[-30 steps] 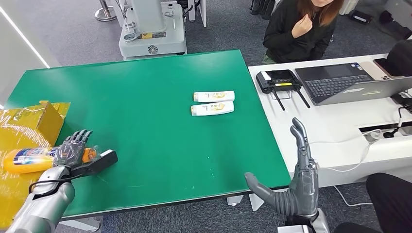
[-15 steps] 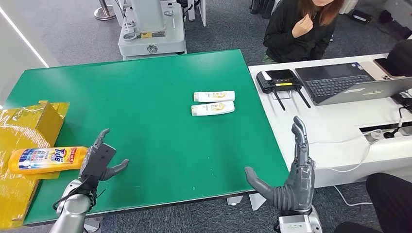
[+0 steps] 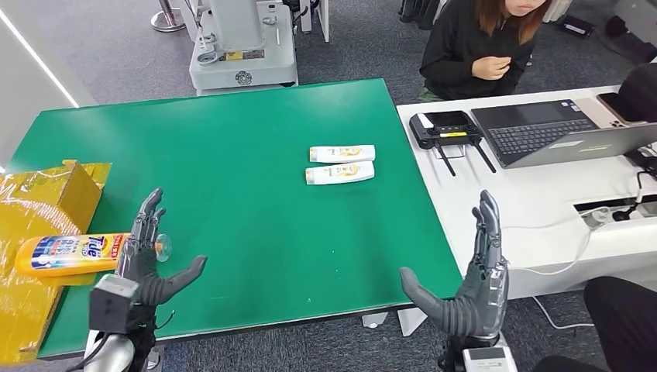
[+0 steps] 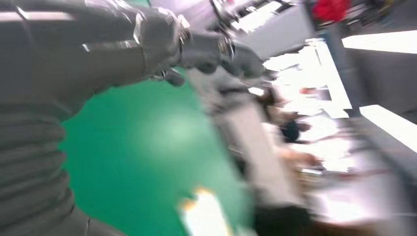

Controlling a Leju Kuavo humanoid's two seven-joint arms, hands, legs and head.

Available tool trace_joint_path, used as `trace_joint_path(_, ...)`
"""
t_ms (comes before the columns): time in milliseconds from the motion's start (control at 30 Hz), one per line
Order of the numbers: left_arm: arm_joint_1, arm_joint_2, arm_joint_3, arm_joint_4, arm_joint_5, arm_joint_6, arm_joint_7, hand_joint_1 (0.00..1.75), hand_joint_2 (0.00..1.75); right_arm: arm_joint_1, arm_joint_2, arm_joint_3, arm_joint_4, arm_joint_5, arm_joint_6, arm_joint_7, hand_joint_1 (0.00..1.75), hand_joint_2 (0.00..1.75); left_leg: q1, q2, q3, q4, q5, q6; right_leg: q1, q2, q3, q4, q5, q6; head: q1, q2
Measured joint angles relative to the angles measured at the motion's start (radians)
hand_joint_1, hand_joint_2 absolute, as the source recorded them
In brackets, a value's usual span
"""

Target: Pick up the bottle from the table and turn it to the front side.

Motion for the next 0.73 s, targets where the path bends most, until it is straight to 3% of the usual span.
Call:
trace_joint_path(133, -0.004, -0.044, -0.045, -0.018, 0.104, -0.065, -0.055, 0.00, 1.75, -0.010, 0.000, 0.009, 0.006, -0.033, -0.020, -0.038, 0.00, 1.75, 0.000, 0.000, 0.000, 0.000, 0.000, 0.000, 0.000, 0.000, 0.000, 0.000, 0.000, 0.000, 0.000, 0.000)
trace_joint_path(300, -0.025, -0.092, -0.134, -0.019, 0.131, -0.065, -0.065, 0.00, 1.75, -0.014, 0.000, 0.038, -0.003, -0.072, -0.049, -0.064, 0.00, 1.75, -0.001, 0.000, 0.000, 0.000, 0.000, 0.000, 0.000, 0.000, 0.000, 0.000, 0.000, 0.001, 0.000, 0.000)
trace_joint_path(500, -0.030, -0.102, -0.208, -0.008, 0.165, -0.035, -0.066, 0.00, 1.75, -0.011, -0.002, 0.058, -0.018, -0.145, -0.063, -0.087, 0.00, 1.75, 0.000, 0.000, 0.000, 0.000, 0.000, 0.000, 0.000, 0.000, 0.000, 0.000, 0.000, 0.000, 0.000, 0.000)
trace_joint_path(733, -0.013, -0.099, -0.218, -0.005, 0.169, -0.007, -0.067, 0.00, 1.75, 0.012, -0.002, 0.034, -0.018, -0.264, -0.086, -0.125, 0.00, 1.75, 0.000, 0.000, 0.000, 0.000, 0.000, 0.000, 0.000, 0.000, 0.000, 0.000, 0.000, 0.000, 0.000, 0.000)
